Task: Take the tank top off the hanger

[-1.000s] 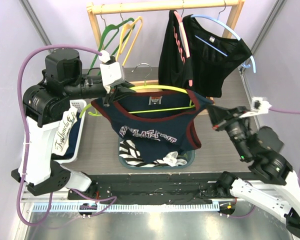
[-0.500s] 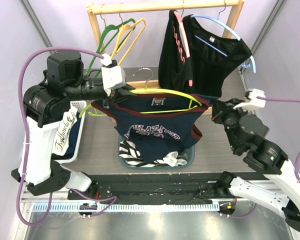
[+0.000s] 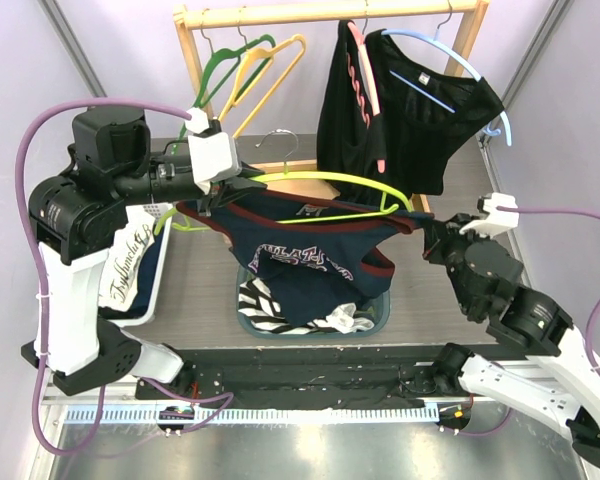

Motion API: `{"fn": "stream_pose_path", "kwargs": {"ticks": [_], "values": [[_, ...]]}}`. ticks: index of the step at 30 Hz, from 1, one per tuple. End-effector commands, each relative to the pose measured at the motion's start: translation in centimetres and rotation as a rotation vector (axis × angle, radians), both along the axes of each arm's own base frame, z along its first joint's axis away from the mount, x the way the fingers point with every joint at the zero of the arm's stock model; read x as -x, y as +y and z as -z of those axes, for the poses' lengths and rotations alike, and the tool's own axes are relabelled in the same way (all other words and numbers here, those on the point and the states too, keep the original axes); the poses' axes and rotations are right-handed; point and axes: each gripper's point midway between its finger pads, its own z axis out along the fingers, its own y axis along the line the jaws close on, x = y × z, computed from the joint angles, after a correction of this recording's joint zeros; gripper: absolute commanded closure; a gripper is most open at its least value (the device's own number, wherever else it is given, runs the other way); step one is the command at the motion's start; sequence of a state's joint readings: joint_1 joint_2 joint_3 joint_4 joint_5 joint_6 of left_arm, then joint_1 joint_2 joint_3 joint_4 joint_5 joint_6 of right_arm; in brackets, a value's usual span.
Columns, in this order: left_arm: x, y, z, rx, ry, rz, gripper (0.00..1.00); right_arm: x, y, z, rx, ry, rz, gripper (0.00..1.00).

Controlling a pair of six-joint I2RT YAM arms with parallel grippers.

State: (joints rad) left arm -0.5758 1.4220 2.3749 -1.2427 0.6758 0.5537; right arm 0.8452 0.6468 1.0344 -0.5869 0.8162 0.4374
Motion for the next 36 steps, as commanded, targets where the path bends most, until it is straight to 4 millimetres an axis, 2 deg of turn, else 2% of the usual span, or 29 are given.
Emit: {"fn": "stream_pose_path", "kwargs": {"ticks": [1,3,4,5,6,7,8,10,11,14,19,21,22,23,27,30,36], "values": [[0.7,0.8,-3.1,0.073,-0.091,-0.018,1.0,0.8,-0.3,0.9,0.04,0.016,-0.045,0.99],[0.4,0.4,-2.6,0.065,-0.073,-0.01,1.0,1.6,1.6,0.0,0.06,-0.002,-0.193,0.98],[0.3,0.3,-2.3,0.06,-0.066,-0.007,1.0,1.9,2.3,-0.4,0.068,-0.013,-0.246,0.89],[0.2,0.2,-2.2,0.058,-0.062,-0.002,1.0,2.4,2.7,-2.0,0.058,-0.044,-0.293,0.63],[0.1,-0.1,-1.7,0.051,-0.049,0.009,1.0,2.8,3.1,-2.8,0.072,-0.059,-0.339,0.54],[-0.1,-0.3,-1.3,0.043,-0.035,0.015,1.0,3.3,4.2,-3.5,0.078,-0.065,-0.413,0.48],[-0.3,-0.6,-0.9,0.036,-0.025,0.026,1.0,4.2,4.0,-5.6,0.059,-0.096,-0.444,0.42],[-0.5,-1.3,-0.2,0.03,0.002,0.058,1.0,5.1,5.0,-7.2,0.093,-0.125,-0.535,0.39],[-0.5,-1.5,-0.1,0.029,0.01,0.068,1.0,5.8,4.6,-9.1,0.091,-0.16,-0.556,0.36],[-0.8,-2.5,0.1,0.037,0.031,0.117,1.0,6.8,5.1,-11.6,0.133,-0.222,-0.633,0.33],[0.1,-3.7,1.0,0.022,0.053,0.23,1.0,7.7,7.4,-14.1,0.196,-0.284,-0.778,0.31],[0.7,-3.8,1.9,-0.008,0.047,0.28,1.0,6.9,8.8,-13.8,0.245,-0.276,-0.816,0.3],[0.9,-4.0,2.3,-0.016,0.049,0.297,1.0,7.3,9.6,-14.1,0.251,-0.282,-0.864,0.3],[1.2,-3.9,2.7,-0.026,0.06,0.316,1.0,6.9,10.8,-13.5,0.277,-0.264,-0.902,0.3],[1.8,-3.8,3.0,-0.038,0.044,0.346,1.0,6.7,12.6,-13.1,0.314,-0.247,-0.981,0.31],[2.2,-3.7,3.0,-0.04,0.035,0.362,1.0,7.1,13.6,-12.5,0.313,-0.225,-1.039,0.32],[2.7,-3.5,2.6,-0.033,0.029,0.371,1.0,7.5,14.1,-11.2,0.309,-0.18,-1.082,0.34]]}}
